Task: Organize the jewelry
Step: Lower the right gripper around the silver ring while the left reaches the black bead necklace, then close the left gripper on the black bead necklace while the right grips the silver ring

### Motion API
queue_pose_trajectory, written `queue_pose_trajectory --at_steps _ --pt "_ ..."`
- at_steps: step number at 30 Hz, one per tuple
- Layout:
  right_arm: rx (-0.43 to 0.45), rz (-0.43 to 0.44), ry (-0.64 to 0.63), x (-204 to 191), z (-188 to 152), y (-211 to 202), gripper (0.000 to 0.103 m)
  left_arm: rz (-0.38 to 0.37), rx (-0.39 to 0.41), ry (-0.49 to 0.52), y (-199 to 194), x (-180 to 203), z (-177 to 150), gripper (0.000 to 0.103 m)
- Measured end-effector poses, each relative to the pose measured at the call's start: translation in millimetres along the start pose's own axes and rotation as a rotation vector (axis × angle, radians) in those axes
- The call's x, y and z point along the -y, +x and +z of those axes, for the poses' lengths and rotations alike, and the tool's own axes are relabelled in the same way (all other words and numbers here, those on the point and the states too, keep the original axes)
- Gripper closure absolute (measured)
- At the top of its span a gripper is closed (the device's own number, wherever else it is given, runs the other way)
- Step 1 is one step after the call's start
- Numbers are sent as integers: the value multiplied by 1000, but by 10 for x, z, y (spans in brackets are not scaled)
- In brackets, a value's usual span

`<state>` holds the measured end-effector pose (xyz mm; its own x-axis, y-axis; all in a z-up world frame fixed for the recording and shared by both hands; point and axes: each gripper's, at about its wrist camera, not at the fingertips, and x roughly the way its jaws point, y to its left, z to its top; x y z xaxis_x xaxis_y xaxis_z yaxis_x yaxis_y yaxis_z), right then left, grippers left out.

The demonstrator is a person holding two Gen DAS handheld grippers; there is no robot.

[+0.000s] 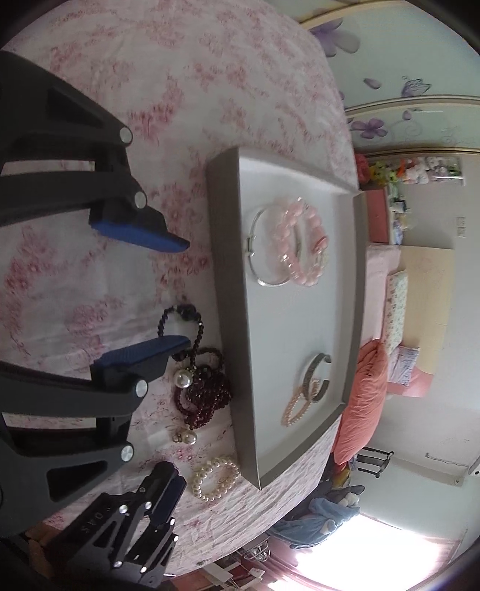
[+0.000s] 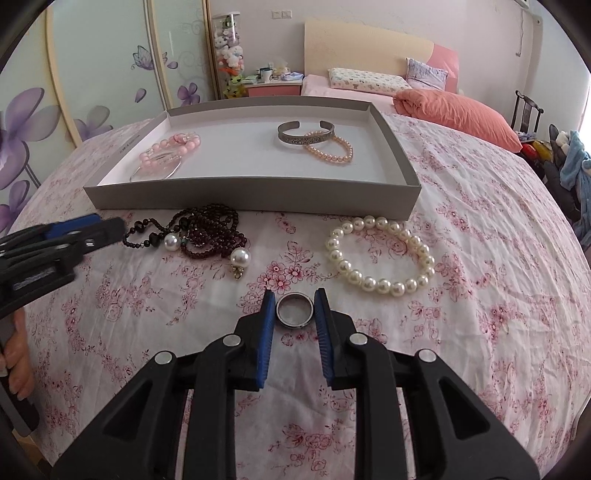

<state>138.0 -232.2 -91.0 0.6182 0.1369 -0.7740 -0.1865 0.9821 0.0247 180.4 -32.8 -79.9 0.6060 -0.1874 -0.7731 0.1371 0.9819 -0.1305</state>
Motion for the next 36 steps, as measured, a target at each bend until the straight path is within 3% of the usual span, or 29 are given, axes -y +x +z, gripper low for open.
queue_pose_trajectory --at_steps 4,9,10,18,22,24,27,28,30,31,36 --pt "4 2 -3 -3 -12 -7 80 -16 -19 19 131 111 30 58" --pt "3 6 0 2 -13 -7 80 53 -12 92 175 236 18 89" --pt "3 6 0 2 -11 -8 80 65 -9 102 172 239 9 91" --pt "3 8 2 2 -11 -11 80 143 -7 62 79 -68 -14 91" --pt "3 8 2 5 -11 -9 80 130 -12 42 11 -197 -45 89" --pt "3 8 3 5 -11 -9 80 115 -11 42 -1 -202 -52 75" --pt "3 8 3 5 -11 -8 80 129 -7 59 17 -163 -62 68" --pt "3 7 2 4 -11 -8 80 129 -8 65 25 -149 -56 69" --pt "3 8 2 10 -11 -7 80 129 -5 60 36 -142 -49 87" --pt "3 8 2 10 -11 -7 80 132 -6 56 38 -153 -41 90" --pt "6 16 23 29 -10 -17 80 131 -1 39 10 -201 -59 91"
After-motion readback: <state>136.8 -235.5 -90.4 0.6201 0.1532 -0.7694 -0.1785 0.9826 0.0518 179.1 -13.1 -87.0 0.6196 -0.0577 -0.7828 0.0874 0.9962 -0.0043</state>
